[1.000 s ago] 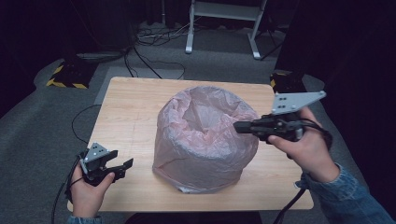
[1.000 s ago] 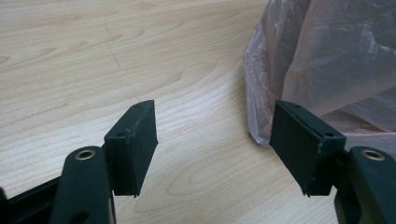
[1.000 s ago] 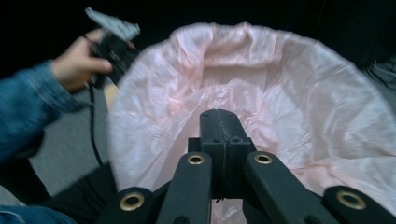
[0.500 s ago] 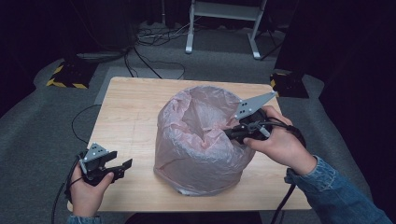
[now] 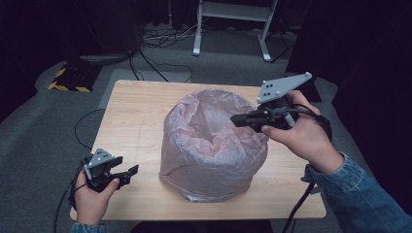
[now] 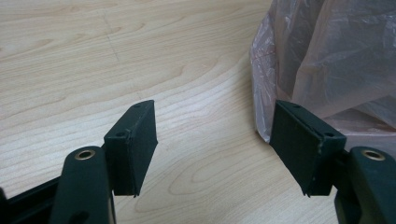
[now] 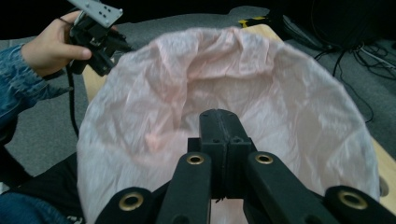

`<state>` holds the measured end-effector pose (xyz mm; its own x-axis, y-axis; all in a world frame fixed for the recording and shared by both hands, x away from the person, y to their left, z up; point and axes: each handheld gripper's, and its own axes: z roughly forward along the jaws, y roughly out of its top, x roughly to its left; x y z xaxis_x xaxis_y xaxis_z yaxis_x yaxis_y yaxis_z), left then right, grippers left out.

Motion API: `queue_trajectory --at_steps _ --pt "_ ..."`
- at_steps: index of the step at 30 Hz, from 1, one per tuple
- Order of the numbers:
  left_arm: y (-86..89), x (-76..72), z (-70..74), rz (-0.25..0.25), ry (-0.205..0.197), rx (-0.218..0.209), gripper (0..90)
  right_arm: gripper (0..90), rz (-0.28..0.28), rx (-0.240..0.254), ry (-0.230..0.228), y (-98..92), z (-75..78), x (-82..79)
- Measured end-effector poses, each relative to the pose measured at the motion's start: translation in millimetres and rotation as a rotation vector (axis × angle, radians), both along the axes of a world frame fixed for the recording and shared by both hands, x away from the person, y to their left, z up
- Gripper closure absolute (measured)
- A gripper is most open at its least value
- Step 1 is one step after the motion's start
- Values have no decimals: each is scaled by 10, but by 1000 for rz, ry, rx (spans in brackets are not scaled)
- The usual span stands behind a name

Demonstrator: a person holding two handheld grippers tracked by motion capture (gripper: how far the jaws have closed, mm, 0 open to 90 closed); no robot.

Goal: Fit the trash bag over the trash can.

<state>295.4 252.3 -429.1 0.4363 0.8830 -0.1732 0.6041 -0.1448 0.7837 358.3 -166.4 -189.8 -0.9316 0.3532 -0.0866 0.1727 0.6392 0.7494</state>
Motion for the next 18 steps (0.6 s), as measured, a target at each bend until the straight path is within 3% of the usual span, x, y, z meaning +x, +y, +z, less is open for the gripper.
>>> queue_trajectory --at_steps 7,10,18 --pt "45 2 8 4 -17 -6 310 871 -30 25 -43 315 28 173" --pt "55 8 4 6 -17 -8 308 870 -44 22 -11 426 -15 267" --pt "59 -19 -16 6 -14 4 306 838 -44 -52 31 684 -103 404"
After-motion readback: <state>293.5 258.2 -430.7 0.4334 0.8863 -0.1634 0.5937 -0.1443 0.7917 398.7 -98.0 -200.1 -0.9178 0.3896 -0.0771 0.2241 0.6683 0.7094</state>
